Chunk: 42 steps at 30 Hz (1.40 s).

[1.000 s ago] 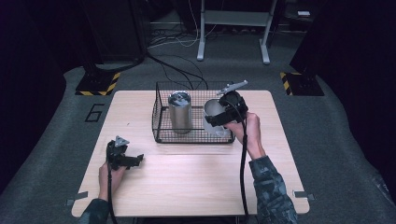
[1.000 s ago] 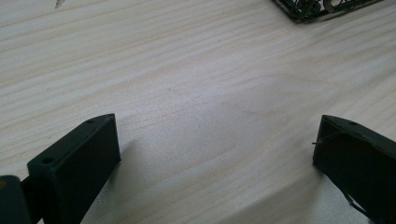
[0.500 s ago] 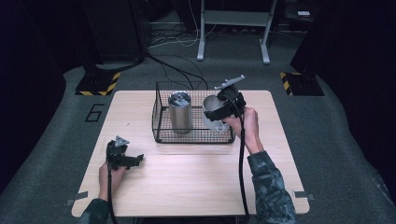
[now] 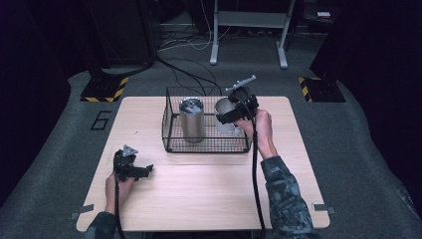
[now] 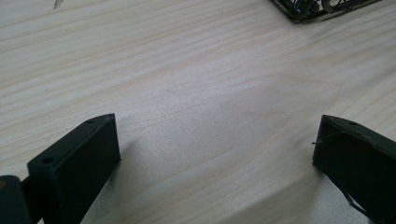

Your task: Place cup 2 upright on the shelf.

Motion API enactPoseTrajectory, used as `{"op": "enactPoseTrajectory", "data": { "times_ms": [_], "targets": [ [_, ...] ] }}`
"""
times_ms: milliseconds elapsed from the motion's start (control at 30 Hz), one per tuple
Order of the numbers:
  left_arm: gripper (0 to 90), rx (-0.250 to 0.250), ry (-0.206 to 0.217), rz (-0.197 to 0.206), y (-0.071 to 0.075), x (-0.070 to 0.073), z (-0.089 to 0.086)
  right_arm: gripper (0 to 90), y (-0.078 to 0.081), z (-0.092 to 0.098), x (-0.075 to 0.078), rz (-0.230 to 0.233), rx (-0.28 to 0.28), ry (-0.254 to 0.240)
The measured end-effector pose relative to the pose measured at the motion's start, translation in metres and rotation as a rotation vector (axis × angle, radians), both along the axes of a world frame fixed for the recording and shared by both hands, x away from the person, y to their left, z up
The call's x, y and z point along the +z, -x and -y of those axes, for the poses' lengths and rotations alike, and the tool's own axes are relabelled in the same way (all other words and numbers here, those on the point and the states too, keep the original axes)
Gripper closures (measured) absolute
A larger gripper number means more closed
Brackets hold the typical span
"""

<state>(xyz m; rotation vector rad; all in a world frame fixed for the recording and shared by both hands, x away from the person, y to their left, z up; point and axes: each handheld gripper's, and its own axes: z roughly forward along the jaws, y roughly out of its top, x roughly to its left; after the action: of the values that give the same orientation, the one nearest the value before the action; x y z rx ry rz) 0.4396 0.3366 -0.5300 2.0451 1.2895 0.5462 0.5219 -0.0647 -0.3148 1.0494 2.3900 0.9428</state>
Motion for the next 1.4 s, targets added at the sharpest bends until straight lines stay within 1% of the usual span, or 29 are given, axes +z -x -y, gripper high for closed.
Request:
{"op": "enactPoseTrajectory", "data": {
  "times_ms": [33,67,200,300,367,467,500,567,600,633,667,700,767,833,967,1000,1033,1067,1233,1300,1367,1400],
  "targets": [
    [0.5,0.0,0.0,0.003,0.0,0.0,0.0,5.8,-0.001,0.0,0.0,-0.003,0.005,0.006],
    [0.5,-0.004,-0.005,-0.002,0.0,0.0,0.0,5.8,-0.002,0.0,0.0,-0.008,-0.003,0.006],
    [0.5,0.001,0.001,0.003,0.0,0.0,0.0,5.8,-0.008,-0.001,-0.001,-0.001,-0.005,0.015],
    [0.5,0.0,0.001,0.0,0.0,0.0,0.0,5.8,-0.011,-0.003,-0.002,-0.008,-0.014,0.014],
    [0.5,0.0,0.0,0.001,0.0,0.0,0.0,5.8,-0.013,-0.004,-0.002,-0.012,-0.02,0.025],
    [0.5,0.001,0.001,0.003,0.0,0.0,0.0,5.8,-0.018,-0.005,-0.004,0.004,-0.026,0.029],
    [0.5,0.0,-0.002,0.004,0.0,0.0,0.0,5.8,-0.018,-0.006,-0.004,-0.001,-0.035,0.033],
    [0.5,0.0,0.001,0.003,0.0,0.0,0.0,5.8,-0.022,-0.007,-0.006,-0.006,-0.031,0.044],
    [0.5,0.001,0.001,0.003,0.0,0.0,0.0,5.8,-0.023,-0.008,-0.008,-0.01,-0.04,0.036],
    [0.5,0.001,0.001,0.003,0.0,0.0,0.0,5.8,-0.025,-0.008,-0.009,-0.012,-0.04,0.049],
    [0.5,0.001,0.001,0.003,0.0,0.0,0.0,5.8,-0.027,-0.009,-0.011,-0.009,-0.042,0.043],
    [0.5,0.001,0.001,0.003,0.0,0.0,0.0,5.8,-0.029,-0.009,-0.011,-0.013,-0.04,0.057],
    [0.5,0.001,0.001,0.003,0.0,0.0,0.0,5.8,-0.034,-0.01,-0.015,-0.017,-0.048,0.042],
    [0.5,0.001,0.001,0.003,0.0,0.0,0.0,5.8,-0.038,-0.009,-0.018,-0.027,-0.048,0.052],
    [0.5,0.001,0.001,0.003,0.0,0.0,0.0,5.8,-0.048,-0.008,-0.026,-0.047,-0.057,0.046],
    [0.5,0.001,0.001,0.003,0.0,0.0,0.0,5.8,-0.048,-0.008,-0.026,-0.047,-0.057,0.046],
    [0.5,0.001,0.002,0.004,0.0,0.0,0.0,5.8,-0.052,-0.008,-0.03,-0.054,-0.065,0.048],
    [0.5,0.001,0.002,0.004,0.0,0.0,0.0,5.8,-0.054,-0.008,-0.032,-0.051,-0.058,0.046],
    [0.5,0.0,0.001,0.001,0.0,0.0,0.0,5.8,-0.061,-0.011,-0.039,-0.069,-0.073,0.045],
    [0.5,0.001,0.001,0.003,0.0,0.0,0.0,5.8,-0.064,-0.013,-0.042,-0.071,-0.063,0.053],
    [0.5,0.001,0.001,0.004,0.0,0.0,0.0,5.8,-0.066,-0.014,-0.045,-0.077,-0.066,0.057],
    [0.5,0.001,0.001,0.003,0.0,0.0,0.0,5.8,-0.067,-0.016,-0.046,-0.079,-0.074,0.05]
  ]
}}
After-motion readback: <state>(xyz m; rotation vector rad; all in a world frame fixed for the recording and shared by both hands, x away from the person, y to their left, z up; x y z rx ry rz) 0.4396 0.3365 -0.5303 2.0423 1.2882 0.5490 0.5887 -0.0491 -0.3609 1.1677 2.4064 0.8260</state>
